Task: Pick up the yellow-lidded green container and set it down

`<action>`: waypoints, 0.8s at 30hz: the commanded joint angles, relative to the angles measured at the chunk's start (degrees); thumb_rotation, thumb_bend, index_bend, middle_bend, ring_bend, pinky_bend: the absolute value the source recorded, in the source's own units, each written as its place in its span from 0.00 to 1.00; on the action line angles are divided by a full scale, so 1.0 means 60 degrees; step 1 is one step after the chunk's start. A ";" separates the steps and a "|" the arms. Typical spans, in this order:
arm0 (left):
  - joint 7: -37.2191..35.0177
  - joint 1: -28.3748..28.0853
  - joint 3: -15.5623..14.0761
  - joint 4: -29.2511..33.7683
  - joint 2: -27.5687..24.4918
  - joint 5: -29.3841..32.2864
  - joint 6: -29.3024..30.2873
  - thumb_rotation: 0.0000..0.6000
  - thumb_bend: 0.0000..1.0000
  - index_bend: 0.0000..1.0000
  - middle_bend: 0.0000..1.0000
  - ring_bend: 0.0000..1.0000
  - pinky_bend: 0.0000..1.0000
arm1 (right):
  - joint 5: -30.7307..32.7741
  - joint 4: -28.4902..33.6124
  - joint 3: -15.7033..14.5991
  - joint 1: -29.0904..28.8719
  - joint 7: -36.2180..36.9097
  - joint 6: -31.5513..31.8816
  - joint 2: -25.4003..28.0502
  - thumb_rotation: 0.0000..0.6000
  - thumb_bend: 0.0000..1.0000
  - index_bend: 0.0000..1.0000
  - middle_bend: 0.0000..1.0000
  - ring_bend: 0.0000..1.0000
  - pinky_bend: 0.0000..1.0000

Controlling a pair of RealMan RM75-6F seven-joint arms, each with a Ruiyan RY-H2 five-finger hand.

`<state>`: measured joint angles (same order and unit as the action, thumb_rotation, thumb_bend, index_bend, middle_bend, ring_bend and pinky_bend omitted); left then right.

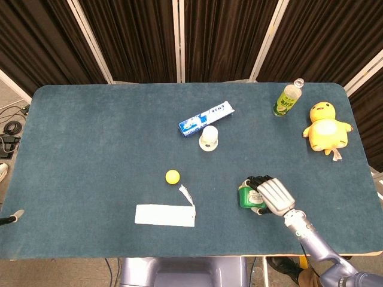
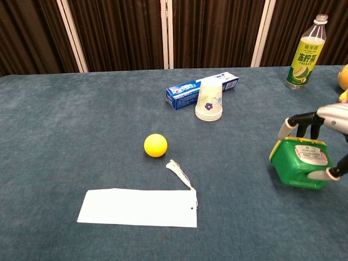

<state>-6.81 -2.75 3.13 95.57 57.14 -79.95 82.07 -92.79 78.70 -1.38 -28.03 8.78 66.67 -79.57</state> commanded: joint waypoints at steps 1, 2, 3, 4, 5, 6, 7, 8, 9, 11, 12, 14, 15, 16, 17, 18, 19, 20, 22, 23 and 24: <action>0.0016 -0.0002 0.0002 -0.0003 0.0005 -0.0001 0.0005 1.00 0.00 0.00 0.00 0.00 0.00 | 0.0730 0.1244 0.0320 -0.0422 0.1052 -0.0995 0.1041 1.00 0.55 0.43 0.41 0.38 0.43; 0.0019 -0.0001 0.0005 -0.0002 0.0008 0.0002 0.0008 1.00 0.00 0.00 0.00 0.00 0.00 | 0.0906 0.1563 0.0400 -0.0566 0.1363 -0.1315 0.1358 1.00 0.56 0.43 0.41 0.38 0.43; 0.0021 -0.0001 0.0006 -0.0002 0.0012 0.0004 0.0011 1.00 0.00 0.00 0.00 0.00 0.00 | 0.1108 0.1955 0.0470 -0.0802 0.1675 -0.1843 0.1829 1.00 0.57 0.43 0.40 0.38 0.43; 0.0028 0.0001 0.0005 0.0001 0.0016 0.0004 0.0015 1.00 0.00 0.00 0.00 0.00 0.00 | 0.1273 0.2266 0.0522 -0.1012 0.1873 -0.2308 0.2226 1.00 0.59 0.43 0.40 0.38 0.43; 0.0045 0.0002 0.0005 0.0002 0.0020 0.0003 0.0022 1.00 0.00 0.00 0.00 0.00 0.00 | 0.1471 0.2574 0.0596 -0.1244 0.2049 -0.2809 0.2639 1.00 0.61 0.43 0.40 0.38 0.43; 0.0055 0.0001 0.0005 0.0003 0.0022 0.0001 0.0024 1.00 0.00 0.00 0.00 0.00 0.00 | 0.1567 0.2697 0.0628 -0.1351 0.2112 -0.3042 0.2810 1.00 0.62 0.43 0.40 0.38 0.43; 0.0066 0.0001 0.0002 0.0006 0.0027 -0.0002 0.0023 1.00 0.00 0.00 0.00 0.00 0.00 | 0.1713 0.2866 0.0671 -0.1528 0.2201 -0.3428 0.3065 1.00 0.63 0.43 0.40 0.38 0.43; 0.0077 0.0001 0.0000 0.0009 0.0031 0.0000 0.0022 1.00 0.00 0.00 0.00 0.00 0.00 | 0.1884 0.3046 0.0697 -0.1735 0.2265 -0.3903 0.3339 1.00 0.64 0.43 0.40 0.38 0.43; 0.0089 -0.0001 -0.0003 0.0015 0.0030 0.0003 0.0014 1.00 0.00 0.00 0.00 0.00 0.00 | 0.1998 0.3155 0.0704 -0.1882 0.2288 -0.4249 0.3504 1.00 0.65 0.42 0.40 0.38 0.43; 0.0107 -0.0006 -0.0008 0.0022 0.0030 0.0010 -0.0002 1.00 0.00 0.00 0.00 0.00 0.00 | 0.2245 0.3365 0.0682 -0.2184 0.2379 -0.5012 0.3790 1.00 0.68 0.42 0.41 0.37 0.43; 0.0120 -0.0008 -0.0008 0.0026 0.0030 0.0009 -0.0003 1.00 0.00 0.00 0.00 0.00 0.00 | 0.2420 0.3494 0.0672 -0.2400 0.2500 -0.5564 0.3960 1.00 0.69 0.42 0.41 0.37 0.43; 0.0119 -0.0004 -0.0006 0.0032 0.0026 0.0008 0.0010 1.00 0.00 0.00 0.00 0.00 0.00 | 0.2655 0.3627 0.0690 -0.2733 0.2708 -0.6364 0.4152 1.00 0.72 0.42 0.41 0.37 0.43; 0.0110 -0.0001 -0.0003 0.0033 0.0024 0.0011 0.0016 1.00 0.00 0.00 0.00 0.00 0.00 | 0.2719 0.3643 0.0700 -0.2841 0.2770 -0.6619 0.4184 1.00 0.73 0.42 0.41 0.37 0.43; 0.0104 0.0003 -0.0001 0.0029 0.0023 0.0016 0.0022 1.00 0.00 0.00 0.00 0.00 0.00 | 0.2780 0.3645 0.0713 -0.2925 0.2836 -0.6826 0.4195 1.00 0.74 0.41 0.41 0.37 0.43; 0.0098 0.0004 -0.0001 0.0024 0.0024 0.0022 0.0017 1.00 0.00 0.00 0.00 0.00 0.00 | 0.2834 0.3633 0.0724 -0.2990 0.2879 -0.6987 0.4189 1.00 0.75 0.40 0.41 0.37 0.43; 0.0090 0.0001 0.0000 0.0022 0.0021 0.0029 0.0007 1.00 0.00 0.00 0.00 0.00 0.00 | 0.2870 0.3603 0.0723 -0.3046 0.2866 -0.7116 0.4172 1.00 0.76 0.40 0.41 0.37 0.43; 0.0080 -0.0004 -0.0001 0.0022 0.0012 0.0041 -0.0015 1.00 0.00 0.00 0.00 0.00 0.00 | 0.2904 0.3550 0.0707 -0.3107 0.2790 -0.7239 0.4121 1.00 0.77 0.40 0.41 0.37 0.43; 0.0088 -0.0011 -0.0004 0.0022 0.0006 0.0048 -0.0036 1.00 0.00 0.00 0.00 0.00 0.00 | 0.2954 0.3516 0.0682 -0.3166 0.2741 -0.7380 0.4062 1.00 0.77 0.40 0.41 0.37 0.43; 0.0101 -0.0015 -0.0008 0.0030 0.0000 0.0053 -0.0051 1.00 0.00 0.00 0.00 0.00 0.00 | 0.3101 0.3456 0.0645 -0.3318 0.2669 -0.7723 0.4006 1.00 0.77 0.39 0.41 0.37 0.43; 0.0108 -0.0017 -0.0008 0.0038 -0.0006 0.0057 -0.0055 1.00 0.00 0.00 0.00 0.00 0.00 | 0.3208 0.3409 0.0618 -0.3420 0.2616 -0.7946 0.3980 1.00 0.76 0.36 0.39 0.36 0.40; 0.0114 -0.0016 -0.0008 0.0042 -0.0009 0.0059 -0.0053 1.00 0.00 0.00 0.00 0.00 0.00 | 0.3289 0.3354 0.0598 -0.3482 0.2557 -0.8065 0.3949 1.00 0.73 0.33 0.36 0.33 0.37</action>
<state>-6.12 -2.85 3.07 95.83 57.09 -79.59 81.75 -74.19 99.30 2.46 -47.89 24.66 19.80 -55.61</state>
